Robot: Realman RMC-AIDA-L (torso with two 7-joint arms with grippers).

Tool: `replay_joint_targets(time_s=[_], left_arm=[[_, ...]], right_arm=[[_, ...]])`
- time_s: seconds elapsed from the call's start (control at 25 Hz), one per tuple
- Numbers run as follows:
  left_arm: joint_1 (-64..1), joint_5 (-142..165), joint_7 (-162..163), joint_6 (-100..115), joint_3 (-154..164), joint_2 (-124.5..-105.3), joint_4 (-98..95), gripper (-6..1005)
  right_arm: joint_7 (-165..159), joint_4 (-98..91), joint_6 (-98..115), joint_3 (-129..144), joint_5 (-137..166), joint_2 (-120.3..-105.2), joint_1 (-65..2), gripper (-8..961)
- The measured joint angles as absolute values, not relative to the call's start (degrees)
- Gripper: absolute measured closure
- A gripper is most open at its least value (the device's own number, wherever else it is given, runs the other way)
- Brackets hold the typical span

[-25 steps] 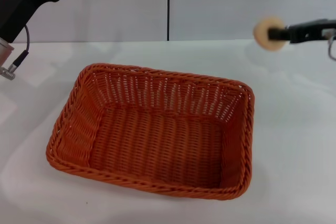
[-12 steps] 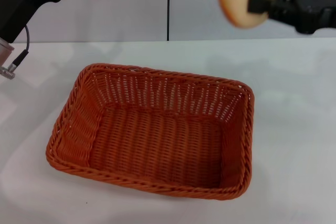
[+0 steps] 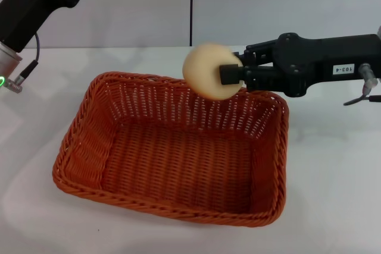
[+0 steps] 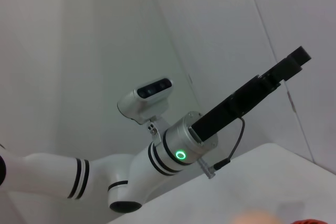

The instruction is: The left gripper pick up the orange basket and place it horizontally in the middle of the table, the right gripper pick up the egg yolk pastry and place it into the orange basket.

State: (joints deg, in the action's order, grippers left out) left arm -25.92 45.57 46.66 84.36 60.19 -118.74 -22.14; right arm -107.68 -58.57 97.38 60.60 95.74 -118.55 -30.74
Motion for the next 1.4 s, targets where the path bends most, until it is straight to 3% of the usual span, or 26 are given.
replay_joint_targets(time_s=[0.36,0.48,0.8,0.96,1.4], left_arm=[[-25.2,45.3,46.7,86.5,61.3,-118.64,-22.1,258],[-25.0,45.2,46.7,87.0,61.4,-118.65,-22.1,258],[-25.2,45.2,45.9,86.9,61.0,-118.65,-21.8,258],[-25.5,44.0,45.8,86.6,59.8,-118.64,-21.7,257],[-23.4,29.5,39.3,86.8,59.7,-118.46,-19.1,258]], right_arm=[[-107.8,-59.2,98.0,59.4,95.1,-118.69,-29.4,528],[-106.7,-59.3,98.0,57.4,95.0,-118.74,-28.5,290],[-90.6,-57.2,96.6,54.2,85.5,-118.89,-21.3,273],[-71.7,-47.5,96.0,48.7,73.6,-118.97,-16.2,269],[-40.1,-21.6,100.1,30.9,48.4,-118.99,-13.0,269]])
